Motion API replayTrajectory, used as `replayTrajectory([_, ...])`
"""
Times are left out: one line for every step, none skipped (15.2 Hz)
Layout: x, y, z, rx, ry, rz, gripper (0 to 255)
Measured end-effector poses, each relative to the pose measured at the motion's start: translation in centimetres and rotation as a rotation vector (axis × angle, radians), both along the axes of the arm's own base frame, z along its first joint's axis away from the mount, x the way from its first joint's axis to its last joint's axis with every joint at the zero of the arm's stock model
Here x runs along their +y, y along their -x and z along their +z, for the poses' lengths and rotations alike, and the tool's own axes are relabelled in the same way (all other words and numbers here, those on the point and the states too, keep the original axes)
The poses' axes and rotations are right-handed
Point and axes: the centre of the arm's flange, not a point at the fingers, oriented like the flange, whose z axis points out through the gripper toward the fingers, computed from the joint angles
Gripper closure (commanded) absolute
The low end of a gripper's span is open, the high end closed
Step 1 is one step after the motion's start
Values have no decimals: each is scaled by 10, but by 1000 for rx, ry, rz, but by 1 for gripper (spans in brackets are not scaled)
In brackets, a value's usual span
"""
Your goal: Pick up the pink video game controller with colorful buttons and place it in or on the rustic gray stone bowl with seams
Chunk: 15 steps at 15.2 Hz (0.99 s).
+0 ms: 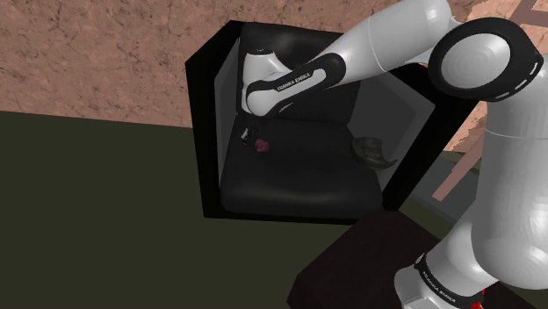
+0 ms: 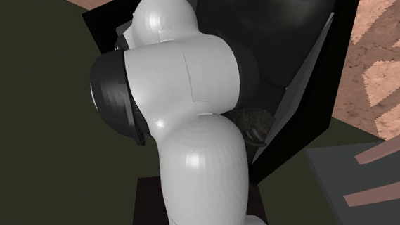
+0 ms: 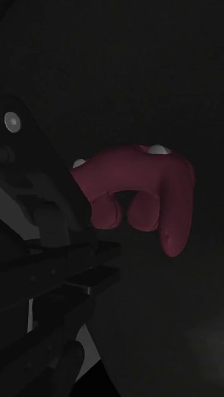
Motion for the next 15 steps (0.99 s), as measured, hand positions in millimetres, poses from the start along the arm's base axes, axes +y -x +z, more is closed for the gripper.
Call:
replayTrajectory([0,0,0,0,0,0,255])
replayTrajectory([0,0,0,0,0,0,255])
replayTrajectory([0,0,0,0,0,0,255])
replayTrajectory([0,0,0,0,0,0,255])
replayTrajectory([0,0,0,0,0,0,255])
replayTrajectory([0,0,0,0,0,0,0])
replayTrajectory([0,0,0,0,0,0,0])
replayTrajectory([-5,0,2,3,6,-7,0])
replayTrajectory([-12,1,6,7,16,-18,0])
replayTrajectory([-22,2,10,12,27,-31,0])
replayTrajectory([-30,2,12,17,38,-45,0])
replayTrajectory([-35,1,11,19,44,-52,0])
replayTrajectory([-38,0,9,21,47,-55,0])
replayTrajectory([-39,-1,5,21,49,-57,0])
replayTrajectory([-41,-1,1,22,50,-58,0])
